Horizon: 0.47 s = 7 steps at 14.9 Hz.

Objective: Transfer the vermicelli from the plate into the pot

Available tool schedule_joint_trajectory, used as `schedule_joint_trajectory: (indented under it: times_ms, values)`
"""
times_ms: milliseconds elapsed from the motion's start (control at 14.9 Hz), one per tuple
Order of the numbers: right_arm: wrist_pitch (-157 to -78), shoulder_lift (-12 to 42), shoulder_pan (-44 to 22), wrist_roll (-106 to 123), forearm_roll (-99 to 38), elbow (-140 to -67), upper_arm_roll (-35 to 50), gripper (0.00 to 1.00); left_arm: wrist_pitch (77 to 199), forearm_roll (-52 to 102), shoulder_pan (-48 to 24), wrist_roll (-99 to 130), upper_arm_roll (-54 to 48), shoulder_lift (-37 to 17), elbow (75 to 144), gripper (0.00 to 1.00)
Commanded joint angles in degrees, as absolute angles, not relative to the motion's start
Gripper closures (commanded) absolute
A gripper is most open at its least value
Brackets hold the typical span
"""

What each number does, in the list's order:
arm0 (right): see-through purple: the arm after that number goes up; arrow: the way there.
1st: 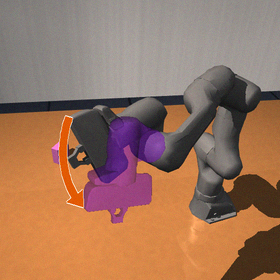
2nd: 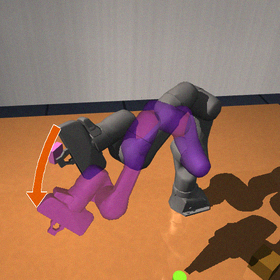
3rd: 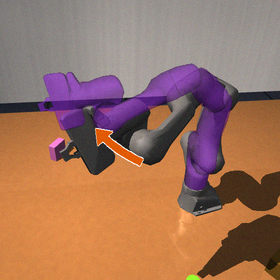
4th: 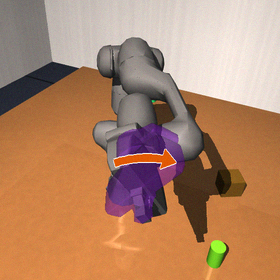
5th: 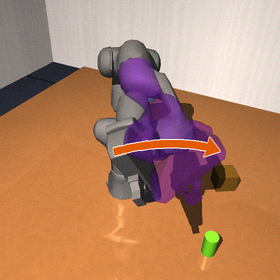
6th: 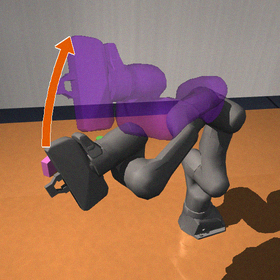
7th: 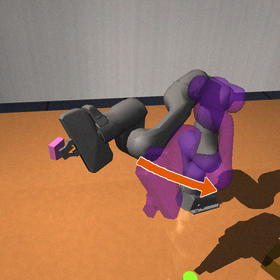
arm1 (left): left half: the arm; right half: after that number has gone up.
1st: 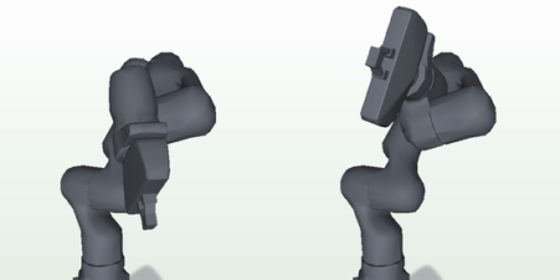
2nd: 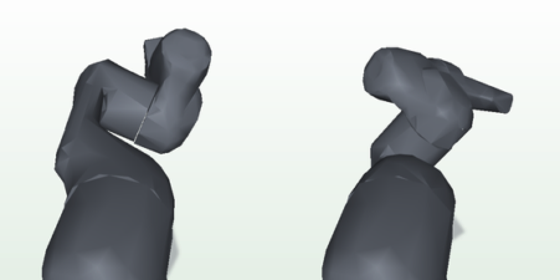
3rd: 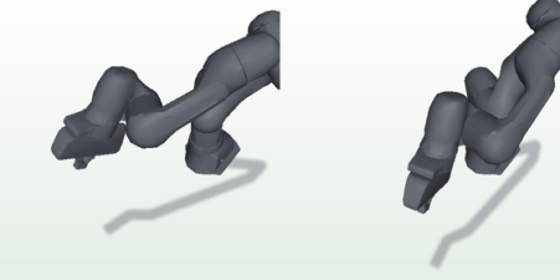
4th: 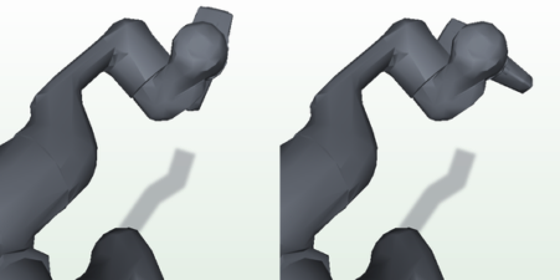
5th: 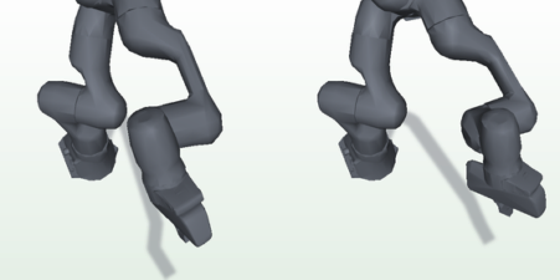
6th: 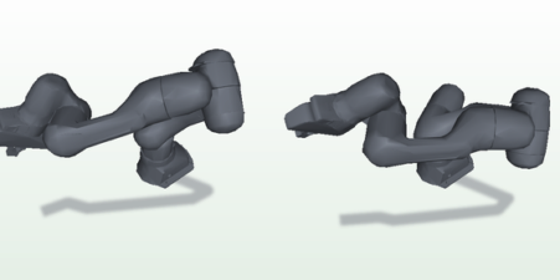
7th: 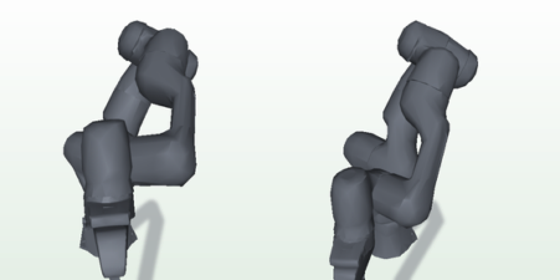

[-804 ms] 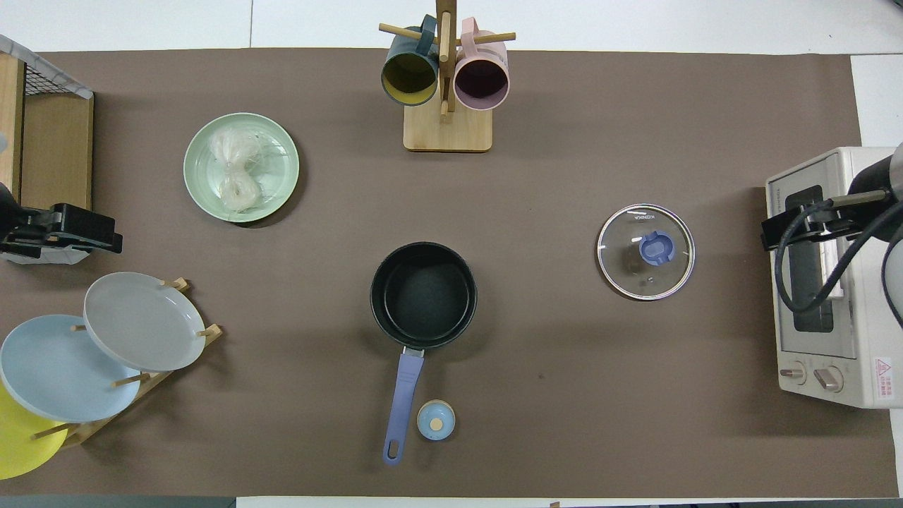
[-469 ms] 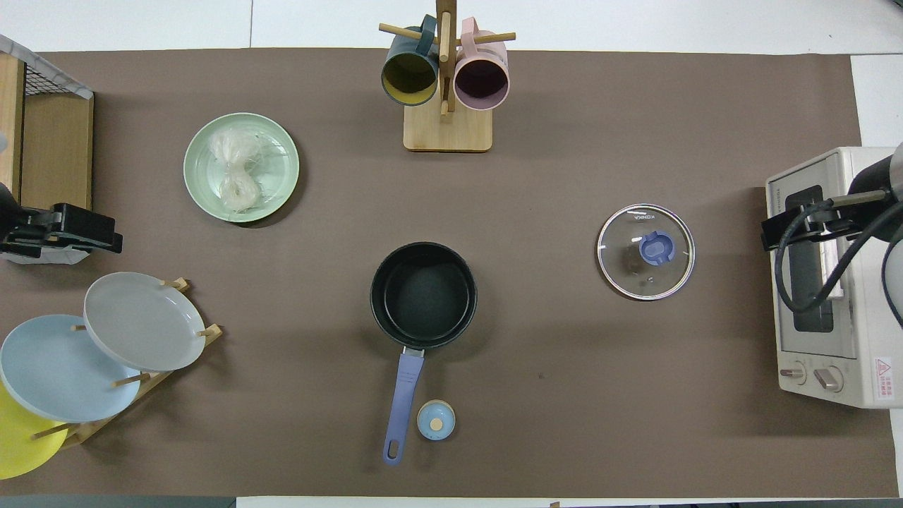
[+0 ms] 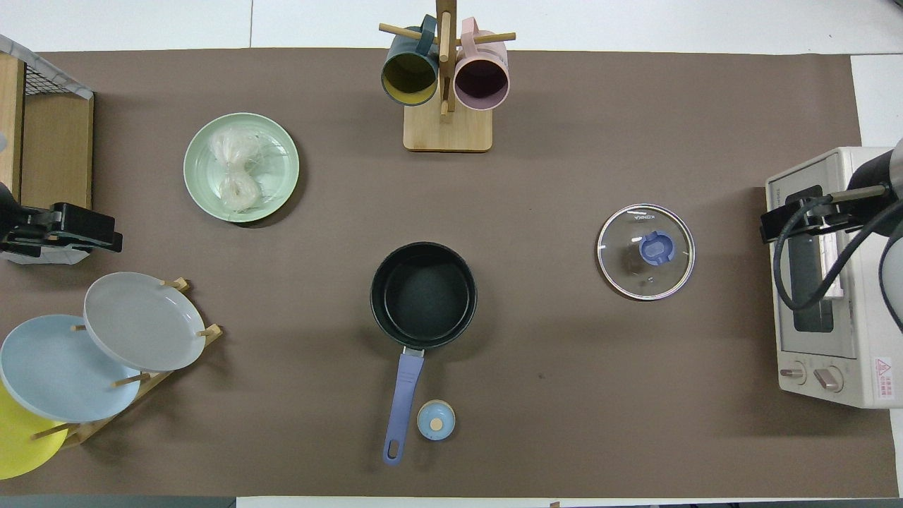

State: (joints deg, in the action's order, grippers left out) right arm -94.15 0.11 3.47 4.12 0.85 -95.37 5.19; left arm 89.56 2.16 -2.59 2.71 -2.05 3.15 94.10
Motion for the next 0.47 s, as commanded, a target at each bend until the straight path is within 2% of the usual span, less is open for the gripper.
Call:
schedule_joint_trajectory:
  times_ms: [0, 268, 402]
  values:
    - [-99.39, 2.80, 3.08, 3.25, -1.41, -97.38, 5.89, 0.00, 92.89, 1.76, -3.25, 3.87, -1.85, 0.02, 93.96, 0.00]
    - [-113.96, 4.48, 0.63, 3.34, -1.41, -107.91, 5.89, 0.00, 102.02, 4.39, -3.25, 4.48, -1.85, -9.47, 93.08, 0.00]
    - [-118.98, 6.84, 0.00, 3.34, -1.41, -110.03, 5.89, 0.00, 105.98, 4.57, -3.34, 4.48, -1.93, -13.08, 92.64, 0.00]
